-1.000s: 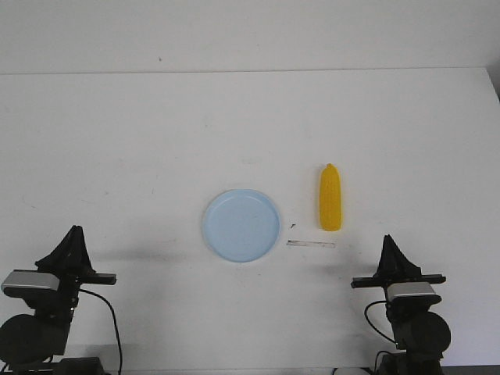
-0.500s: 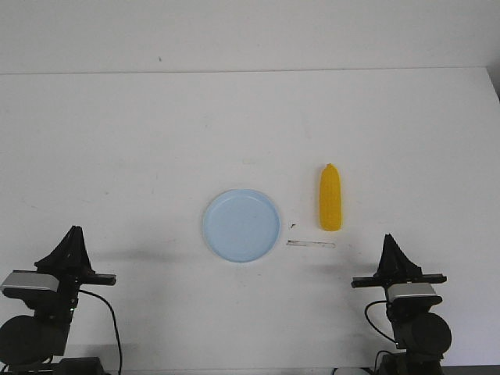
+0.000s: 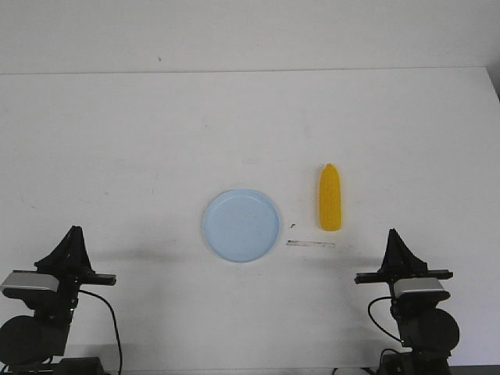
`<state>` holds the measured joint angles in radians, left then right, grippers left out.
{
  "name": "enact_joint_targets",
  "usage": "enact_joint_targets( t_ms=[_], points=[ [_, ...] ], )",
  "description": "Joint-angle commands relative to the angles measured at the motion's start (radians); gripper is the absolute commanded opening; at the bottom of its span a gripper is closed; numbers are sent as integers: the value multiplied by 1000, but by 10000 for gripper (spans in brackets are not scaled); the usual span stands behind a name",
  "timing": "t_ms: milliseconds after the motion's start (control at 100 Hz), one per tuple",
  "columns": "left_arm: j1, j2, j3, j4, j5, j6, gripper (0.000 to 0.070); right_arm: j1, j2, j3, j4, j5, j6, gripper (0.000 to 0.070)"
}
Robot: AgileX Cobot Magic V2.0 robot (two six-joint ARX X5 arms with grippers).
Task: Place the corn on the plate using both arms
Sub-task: 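Reach the right gripper to the yellow corn and grasp it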
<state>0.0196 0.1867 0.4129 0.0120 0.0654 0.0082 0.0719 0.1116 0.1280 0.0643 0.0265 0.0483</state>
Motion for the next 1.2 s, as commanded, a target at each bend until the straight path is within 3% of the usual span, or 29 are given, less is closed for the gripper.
enact_joint_targets(
  t_ms=[0,380,470,630,760,990,1050,1120,1190],
  points=[
    [2,-1,8,12,-3,-5,1,2,66,38,2,0,7,6],
    [2,-1,8,12,-3,-5,1,68,562,274,0,0,10,5],
    [2,-1,8,12,-3,-5,1,94,687,349,-27,3,46,5],
    [2,-1,8,12,-3,-5,1,113,883,554,-222,27,226,5],
    [2,-1,8,12,-3,-5,1,119,1034,735,-415,26,243,5],
    [2,-1,8,12,-3,-5,1,135,1269,995,-629,18,272,22],
    [2,-1,8,12,-3,-5,1,142,1330,1061,-701,19,272,97],
    [2,-1,8,12,-3,-5,1,151,1400,1135,-780,19,272,291],
    [2,-1,8,12,-3,-5,1,163,1453,1191,-831,18,273,440]
  ],
)
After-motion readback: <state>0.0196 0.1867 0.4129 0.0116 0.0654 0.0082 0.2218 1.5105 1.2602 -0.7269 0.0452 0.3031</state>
